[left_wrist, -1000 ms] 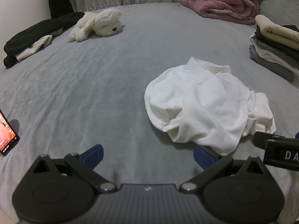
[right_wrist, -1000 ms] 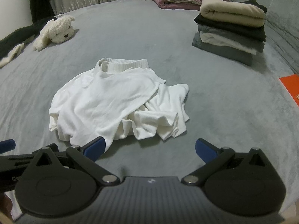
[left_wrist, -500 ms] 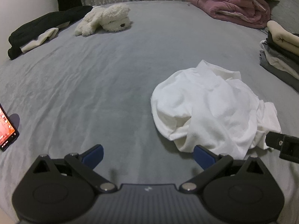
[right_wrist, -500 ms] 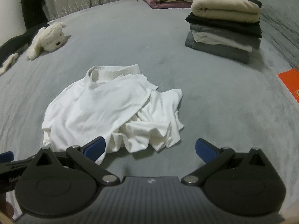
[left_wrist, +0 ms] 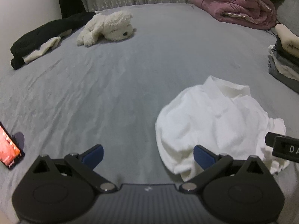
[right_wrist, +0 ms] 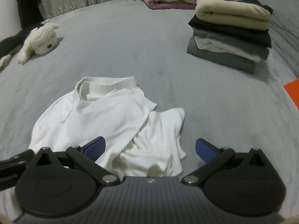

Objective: Fold clothes

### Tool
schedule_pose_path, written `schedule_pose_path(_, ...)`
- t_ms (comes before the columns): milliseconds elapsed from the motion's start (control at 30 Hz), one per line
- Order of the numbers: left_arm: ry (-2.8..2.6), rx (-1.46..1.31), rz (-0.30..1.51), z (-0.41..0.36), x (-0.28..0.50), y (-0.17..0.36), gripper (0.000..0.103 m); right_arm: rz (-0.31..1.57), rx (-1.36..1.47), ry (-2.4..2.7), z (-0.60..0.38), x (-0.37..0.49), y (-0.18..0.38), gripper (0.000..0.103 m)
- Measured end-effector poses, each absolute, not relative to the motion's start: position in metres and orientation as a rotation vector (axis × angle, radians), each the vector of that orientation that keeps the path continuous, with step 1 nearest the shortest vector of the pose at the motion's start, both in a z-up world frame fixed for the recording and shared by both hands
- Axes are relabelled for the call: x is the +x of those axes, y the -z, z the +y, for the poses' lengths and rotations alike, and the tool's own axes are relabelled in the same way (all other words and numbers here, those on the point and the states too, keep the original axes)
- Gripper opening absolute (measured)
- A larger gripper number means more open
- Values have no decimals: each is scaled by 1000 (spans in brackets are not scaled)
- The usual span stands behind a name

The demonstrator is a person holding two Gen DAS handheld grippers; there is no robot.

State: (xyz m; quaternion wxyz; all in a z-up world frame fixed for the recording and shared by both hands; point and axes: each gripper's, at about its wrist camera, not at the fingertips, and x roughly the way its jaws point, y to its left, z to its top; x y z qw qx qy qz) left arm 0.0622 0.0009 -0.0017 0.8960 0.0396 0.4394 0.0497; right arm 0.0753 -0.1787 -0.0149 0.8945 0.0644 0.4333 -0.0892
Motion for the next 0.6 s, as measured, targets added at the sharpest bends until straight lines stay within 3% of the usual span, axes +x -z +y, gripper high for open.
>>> schedule_pose_path(600,5,21,984,34,99,52,103,941,138,154,-175,114,52,103)
